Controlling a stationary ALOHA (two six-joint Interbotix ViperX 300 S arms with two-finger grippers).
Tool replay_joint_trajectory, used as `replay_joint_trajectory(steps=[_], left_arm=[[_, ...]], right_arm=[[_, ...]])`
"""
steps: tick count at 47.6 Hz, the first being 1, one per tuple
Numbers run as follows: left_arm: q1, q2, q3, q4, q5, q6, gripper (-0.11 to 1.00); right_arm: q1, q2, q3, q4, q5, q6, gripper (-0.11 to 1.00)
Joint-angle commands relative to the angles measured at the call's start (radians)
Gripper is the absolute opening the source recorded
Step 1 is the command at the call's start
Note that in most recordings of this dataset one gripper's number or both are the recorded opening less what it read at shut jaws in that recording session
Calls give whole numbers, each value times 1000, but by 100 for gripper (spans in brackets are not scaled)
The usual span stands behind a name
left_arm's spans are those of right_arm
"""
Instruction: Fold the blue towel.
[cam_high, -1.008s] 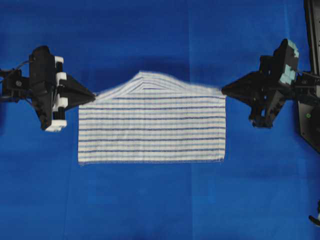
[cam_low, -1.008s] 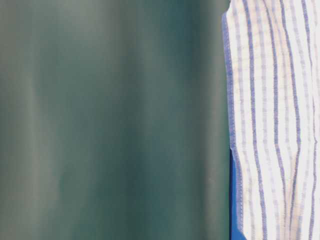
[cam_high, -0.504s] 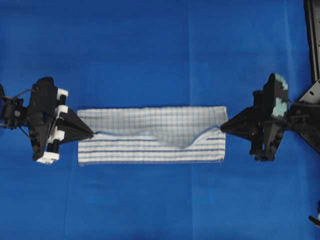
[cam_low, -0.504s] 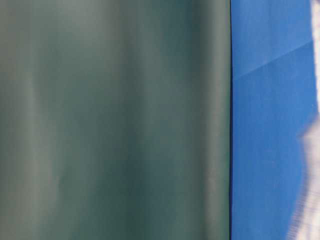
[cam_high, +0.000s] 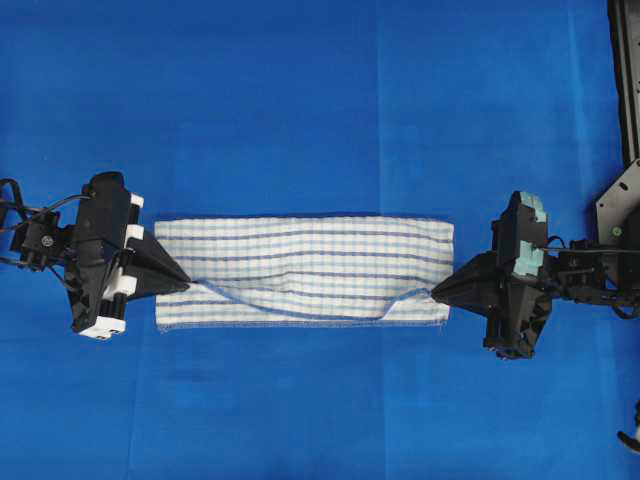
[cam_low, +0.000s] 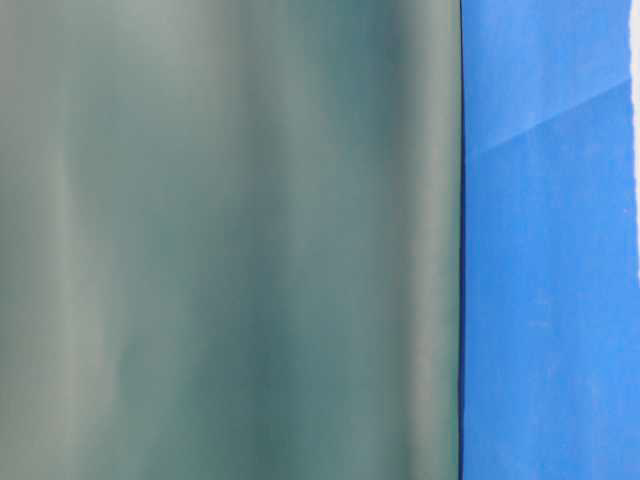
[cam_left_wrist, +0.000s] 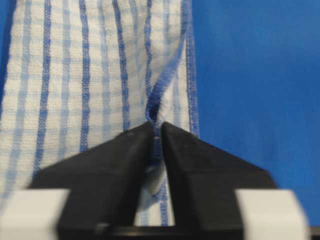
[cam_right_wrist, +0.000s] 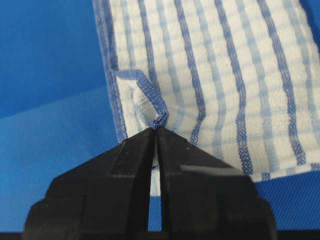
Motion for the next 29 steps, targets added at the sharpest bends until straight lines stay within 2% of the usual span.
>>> replay_joint_trajectory(steps=[1, 8, 12, 14, 17, 24, 26, 29], left_arm=[[-2, -6, -14, 0, -2, -15, 19], [-6, -11, -14, 0, 12, -31, 62], [-8, -20, -17, 0, 31, -29, 84], [-8, -29, -18, 0, 48, -25, 90], [-5, -49, -20, 0, 71, -20, 91], [15, -123, -17, 2, 153, -14, 88], [28, -143, -15, 2, 175, -14, 88], [51, -169, -12, 5, 196, -11, 88]], right_arm=[[5, -6, -14, 5, 8, -3, -3], [3, -18, -6, 5, 18, -12, 4], [2, -31, 0, 5, 18, -12, 17], [2, -40, 2, 5, 20, -14, 27], [2, -55, 2, 5, 20, -18, 45], [-11, -100, 5, 5, 20, -83, 87], [-26, -115, 5, 5, 20, -106, 94], [-60, -143, 6, 5, 20, -150, 94]])
